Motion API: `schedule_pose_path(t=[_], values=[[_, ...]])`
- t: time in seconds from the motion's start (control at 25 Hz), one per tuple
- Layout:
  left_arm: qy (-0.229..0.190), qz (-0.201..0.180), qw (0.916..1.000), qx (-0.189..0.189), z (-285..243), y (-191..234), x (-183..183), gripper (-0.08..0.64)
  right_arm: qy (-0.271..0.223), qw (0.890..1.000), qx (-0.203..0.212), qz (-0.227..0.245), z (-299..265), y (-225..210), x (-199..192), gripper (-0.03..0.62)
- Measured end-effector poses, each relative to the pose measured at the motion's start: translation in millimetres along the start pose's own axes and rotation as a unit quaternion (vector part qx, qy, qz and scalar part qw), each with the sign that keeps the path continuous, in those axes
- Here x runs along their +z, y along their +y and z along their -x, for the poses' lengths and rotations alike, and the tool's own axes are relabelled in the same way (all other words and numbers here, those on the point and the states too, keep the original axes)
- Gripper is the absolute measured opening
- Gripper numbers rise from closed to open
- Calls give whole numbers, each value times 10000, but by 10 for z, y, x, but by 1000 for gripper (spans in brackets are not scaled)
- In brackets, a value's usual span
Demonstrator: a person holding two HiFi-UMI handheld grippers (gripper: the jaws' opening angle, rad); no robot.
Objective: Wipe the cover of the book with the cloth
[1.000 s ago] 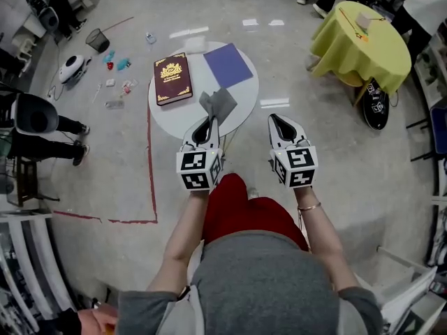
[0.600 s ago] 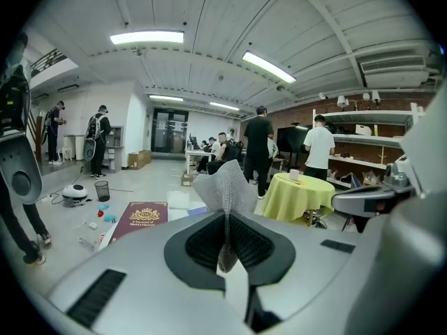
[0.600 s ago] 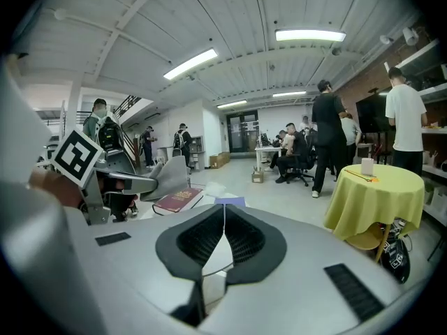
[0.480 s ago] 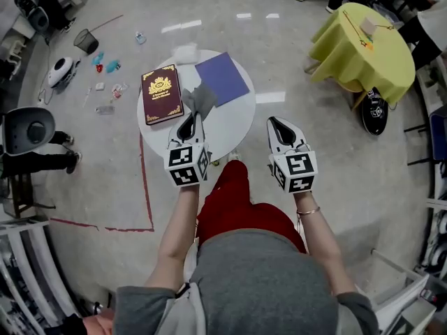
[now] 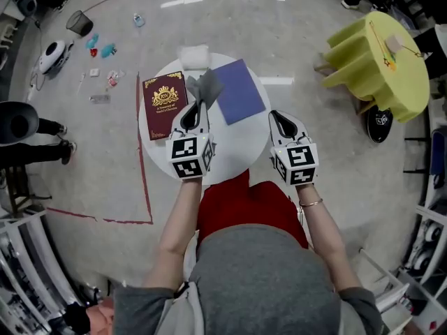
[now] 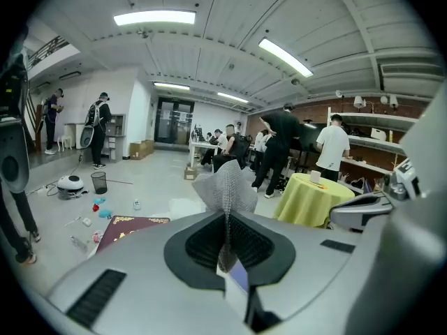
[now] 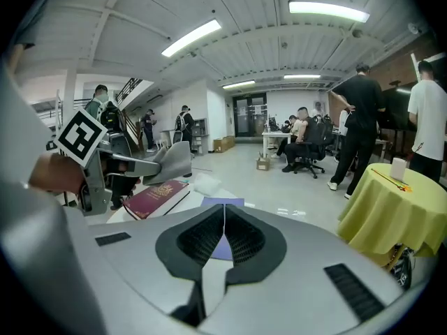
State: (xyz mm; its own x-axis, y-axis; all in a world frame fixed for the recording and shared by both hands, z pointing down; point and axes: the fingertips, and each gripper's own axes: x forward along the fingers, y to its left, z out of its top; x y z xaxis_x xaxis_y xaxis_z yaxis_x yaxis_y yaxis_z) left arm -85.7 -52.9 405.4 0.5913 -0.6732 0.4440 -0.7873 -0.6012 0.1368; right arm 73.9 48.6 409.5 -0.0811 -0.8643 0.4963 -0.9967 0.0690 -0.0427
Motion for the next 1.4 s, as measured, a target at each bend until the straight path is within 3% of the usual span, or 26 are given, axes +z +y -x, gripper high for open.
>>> schedule_pose_path(t=[0.24,0.52,0.72,1.4], values=[[106,195,9997,-47,-262,179,35,23,367,9992,85,157,-372,-2,-14,29],[162,379,9990,157,-399,352,-9,23,707,9958,356,465,-702,40,-113,29],[284,510,9979,280,-513,383,-76,23,966,9940,471,221,-939,-89,-276,29],[907,478,9930,583,-1343,38,-420,23,1930,9707,1346,485,-1327,-433,-935,29]])
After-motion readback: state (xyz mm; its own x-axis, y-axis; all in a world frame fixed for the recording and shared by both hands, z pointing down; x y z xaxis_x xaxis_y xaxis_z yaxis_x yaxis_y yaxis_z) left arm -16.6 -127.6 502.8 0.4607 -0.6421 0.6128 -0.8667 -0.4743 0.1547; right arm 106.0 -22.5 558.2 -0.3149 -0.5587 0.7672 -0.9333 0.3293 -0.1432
